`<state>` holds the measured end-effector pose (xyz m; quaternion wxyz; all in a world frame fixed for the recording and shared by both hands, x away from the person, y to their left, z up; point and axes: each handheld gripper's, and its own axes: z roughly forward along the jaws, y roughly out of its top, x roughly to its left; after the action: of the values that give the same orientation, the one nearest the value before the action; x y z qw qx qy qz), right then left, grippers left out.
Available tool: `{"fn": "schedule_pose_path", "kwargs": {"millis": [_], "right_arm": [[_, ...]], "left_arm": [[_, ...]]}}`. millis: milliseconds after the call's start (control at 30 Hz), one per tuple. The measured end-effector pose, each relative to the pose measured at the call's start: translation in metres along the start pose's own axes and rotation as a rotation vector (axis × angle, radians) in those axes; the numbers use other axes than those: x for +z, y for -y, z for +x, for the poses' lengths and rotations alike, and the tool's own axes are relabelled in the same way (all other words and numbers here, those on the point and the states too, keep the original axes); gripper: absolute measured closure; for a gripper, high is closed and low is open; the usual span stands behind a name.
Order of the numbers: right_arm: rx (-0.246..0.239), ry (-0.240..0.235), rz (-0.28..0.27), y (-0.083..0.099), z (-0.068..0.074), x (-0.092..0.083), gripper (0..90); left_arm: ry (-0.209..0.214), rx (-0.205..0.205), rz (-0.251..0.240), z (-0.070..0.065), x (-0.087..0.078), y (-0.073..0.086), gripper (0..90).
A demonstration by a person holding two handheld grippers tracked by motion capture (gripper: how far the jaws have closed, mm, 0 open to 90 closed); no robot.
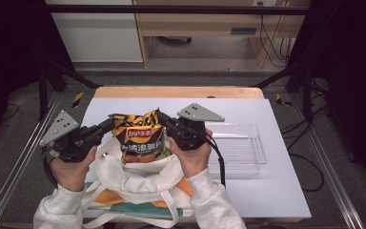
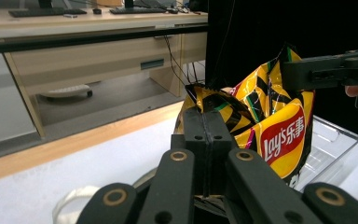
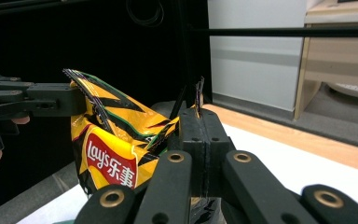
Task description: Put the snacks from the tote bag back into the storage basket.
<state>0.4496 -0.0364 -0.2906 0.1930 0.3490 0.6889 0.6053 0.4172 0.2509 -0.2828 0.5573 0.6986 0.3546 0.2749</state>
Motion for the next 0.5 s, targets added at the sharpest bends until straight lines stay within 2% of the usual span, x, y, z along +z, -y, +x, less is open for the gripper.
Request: {"fn": "schedule_pose_path", "kwargs": {"millis": [67, 267, 500], "right_arm": [[-0.01, 0.007, -0.012, -0.009, 0.0, -0.005, 90.0], [-0.023, 0.022, -0.03, -0.022, -0.001, -0.014, 90.0], [-0.03, 0.055, -0.044, -0.033, -0.008, -0.021, 90.0]], "left_arm": [[0.0, 0.011, -0.009, -0.004, 0.0, -0.009, 90.0], [0.002, 0.028, -0.024, -0.009, 0.002, -0.022, 90.0], [0.008, 0.032, -0.031, -0.017, 0.013, -0.036, 90.0]]}}
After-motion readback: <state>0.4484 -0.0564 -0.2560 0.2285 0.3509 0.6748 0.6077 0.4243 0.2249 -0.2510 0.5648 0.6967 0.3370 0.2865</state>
